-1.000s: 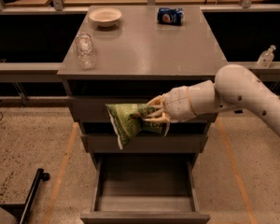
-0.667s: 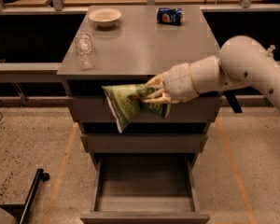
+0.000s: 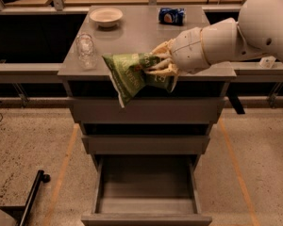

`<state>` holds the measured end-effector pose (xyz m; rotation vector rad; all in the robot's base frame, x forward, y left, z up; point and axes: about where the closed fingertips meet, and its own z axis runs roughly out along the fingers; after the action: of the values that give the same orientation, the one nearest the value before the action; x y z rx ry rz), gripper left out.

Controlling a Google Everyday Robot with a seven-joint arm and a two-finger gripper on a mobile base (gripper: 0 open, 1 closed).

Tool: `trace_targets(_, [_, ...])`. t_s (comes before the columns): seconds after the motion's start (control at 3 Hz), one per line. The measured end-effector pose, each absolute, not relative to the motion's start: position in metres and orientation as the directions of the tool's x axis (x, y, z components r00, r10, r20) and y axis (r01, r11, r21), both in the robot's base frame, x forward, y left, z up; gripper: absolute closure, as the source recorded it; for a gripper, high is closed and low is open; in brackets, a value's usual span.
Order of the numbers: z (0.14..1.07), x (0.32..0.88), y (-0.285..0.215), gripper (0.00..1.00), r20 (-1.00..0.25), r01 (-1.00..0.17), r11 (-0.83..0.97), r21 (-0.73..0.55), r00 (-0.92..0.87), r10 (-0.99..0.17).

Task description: Pick green jalapeno chip bag from bottom drawer and place on counter

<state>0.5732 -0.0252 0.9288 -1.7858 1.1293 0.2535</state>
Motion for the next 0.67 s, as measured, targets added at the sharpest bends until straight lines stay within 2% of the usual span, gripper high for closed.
trace_targets(0.67, [0.939,0.598,-0.036,1.0,-0.601,-0.755,-0.006,-0.655,0.526,-0.601])
